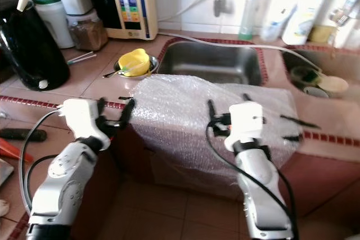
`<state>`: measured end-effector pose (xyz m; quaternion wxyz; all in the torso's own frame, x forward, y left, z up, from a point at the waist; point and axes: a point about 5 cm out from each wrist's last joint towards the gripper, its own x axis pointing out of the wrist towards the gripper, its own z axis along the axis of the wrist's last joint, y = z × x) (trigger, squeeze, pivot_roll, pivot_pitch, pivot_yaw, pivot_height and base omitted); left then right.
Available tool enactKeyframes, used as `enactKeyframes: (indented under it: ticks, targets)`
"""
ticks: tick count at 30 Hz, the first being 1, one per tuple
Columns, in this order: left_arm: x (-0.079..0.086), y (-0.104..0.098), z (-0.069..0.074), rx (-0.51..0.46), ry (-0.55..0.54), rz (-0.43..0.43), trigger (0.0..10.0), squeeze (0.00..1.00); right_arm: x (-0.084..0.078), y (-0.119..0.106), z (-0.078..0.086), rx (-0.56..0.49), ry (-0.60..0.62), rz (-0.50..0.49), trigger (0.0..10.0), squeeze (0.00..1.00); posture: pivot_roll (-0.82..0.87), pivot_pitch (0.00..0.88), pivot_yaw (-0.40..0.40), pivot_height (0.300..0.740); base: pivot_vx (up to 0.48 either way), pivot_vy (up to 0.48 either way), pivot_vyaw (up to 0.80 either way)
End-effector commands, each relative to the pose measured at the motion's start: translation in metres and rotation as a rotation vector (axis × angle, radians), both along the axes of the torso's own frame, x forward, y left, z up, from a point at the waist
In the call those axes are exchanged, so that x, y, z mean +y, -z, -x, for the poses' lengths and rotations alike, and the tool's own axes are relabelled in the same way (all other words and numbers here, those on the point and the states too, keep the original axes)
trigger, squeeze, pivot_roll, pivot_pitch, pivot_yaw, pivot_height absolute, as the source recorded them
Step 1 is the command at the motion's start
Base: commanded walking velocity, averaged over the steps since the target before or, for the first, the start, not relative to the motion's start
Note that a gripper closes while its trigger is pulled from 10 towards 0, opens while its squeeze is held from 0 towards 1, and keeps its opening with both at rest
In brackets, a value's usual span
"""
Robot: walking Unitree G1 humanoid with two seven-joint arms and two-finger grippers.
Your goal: Kitchen organization
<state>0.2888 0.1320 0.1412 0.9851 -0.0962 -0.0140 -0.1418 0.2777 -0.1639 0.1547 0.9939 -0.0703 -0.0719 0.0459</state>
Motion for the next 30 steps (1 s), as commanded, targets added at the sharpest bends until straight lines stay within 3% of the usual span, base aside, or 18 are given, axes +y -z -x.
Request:
enactKeyframes:
  ticks: [1,15,24,30]
  targets:
    - [0.009,-0.0031,-0.0005,-0.009,-0.021,-0.012,10.0,0.0,0.0089,-0.0038,-0.001,-0.018,-0.031,-0.012,10.0,0.0,0.02,0.0,0.021,0.74,0.382,0.0,0.0]
    - [0.0075,-0.0024,-0.001,-0.007,-0.019,-0.015,10.0,0.0,0.008,-0.0034,-0.0009,-0.017,-0.028,-0.007,10.0,0.0,0.01,0.0,0.02,0.74,0.369,0.0,0.0]
    - [0.0077,-0.0025,-0.0014,-0.012,-0.028,-0.027,10.0,0.0,0.008,-0.0038,-0.002,-0.019,-0.033,-0.002,10.0,0.0,0.02,0.0,0.018,0.74,0.0,0.0,0.0]
    - [0.0074,-0.002,-0.0011,-0.009,-0.025,-0.025,10.0,0.0,0.0083,-0.0036,-0.0014,-0.019,-0.033,-0.001,10.0,0.0,0.01,0.0,0.02,0.74,0.0,-0.44,0.0]
